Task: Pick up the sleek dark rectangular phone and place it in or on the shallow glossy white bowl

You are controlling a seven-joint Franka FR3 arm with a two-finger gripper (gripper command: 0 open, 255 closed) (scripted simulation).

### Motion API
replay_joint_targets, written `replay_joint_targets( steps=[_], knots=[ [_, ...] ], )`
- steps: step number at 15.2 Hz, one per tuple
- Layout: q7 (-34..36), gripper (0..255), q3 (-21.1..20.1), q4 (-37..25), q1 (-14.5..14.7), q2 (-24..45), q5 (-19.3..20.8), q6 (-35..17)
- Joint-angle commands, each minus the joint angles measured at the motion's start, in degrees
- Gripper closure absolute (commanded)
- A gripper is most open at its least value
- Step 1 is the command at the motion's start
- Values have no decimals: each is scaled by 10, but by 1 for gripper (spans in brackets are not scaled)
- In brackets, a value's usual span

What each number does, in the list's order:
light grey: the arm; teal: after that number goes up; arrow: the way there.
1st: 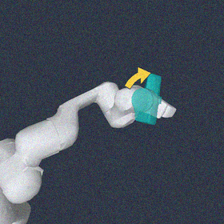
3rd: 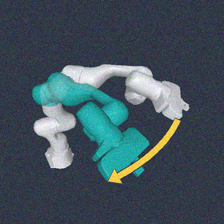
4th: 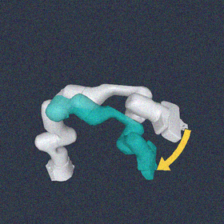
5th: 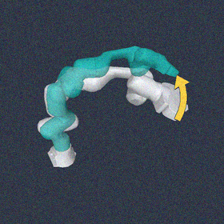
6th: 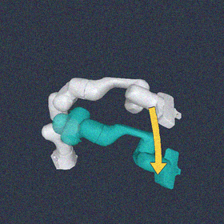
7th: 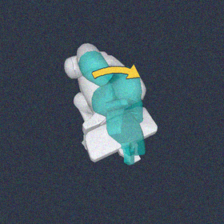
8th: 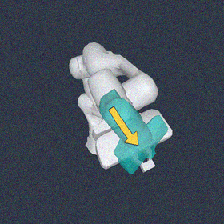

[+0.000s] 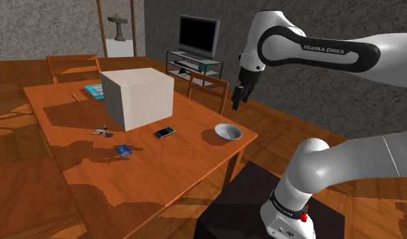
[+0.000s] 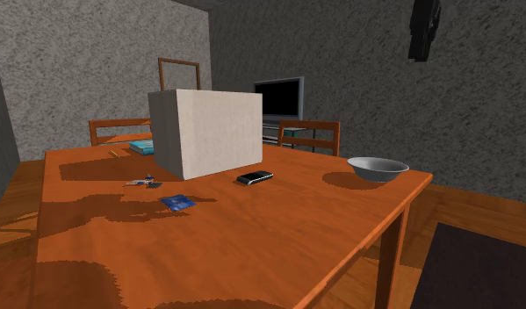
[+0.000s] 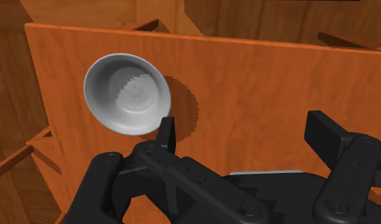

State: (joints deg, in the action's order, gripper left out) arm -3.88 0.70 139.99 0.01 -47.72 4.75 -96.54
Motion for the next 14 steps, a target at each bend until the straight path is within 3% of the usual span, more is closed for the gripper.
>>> replay_joint_targets(
  steps=[1, 8, 14],
  knots=[
    [0, 0, 0, 0, 0, 0, 0, 0],
    [210, 0, -96, -3, -26, 107, -52, -88],
    [388, 0, -167, -50, -56, 236, -64, -157]
  ],
)
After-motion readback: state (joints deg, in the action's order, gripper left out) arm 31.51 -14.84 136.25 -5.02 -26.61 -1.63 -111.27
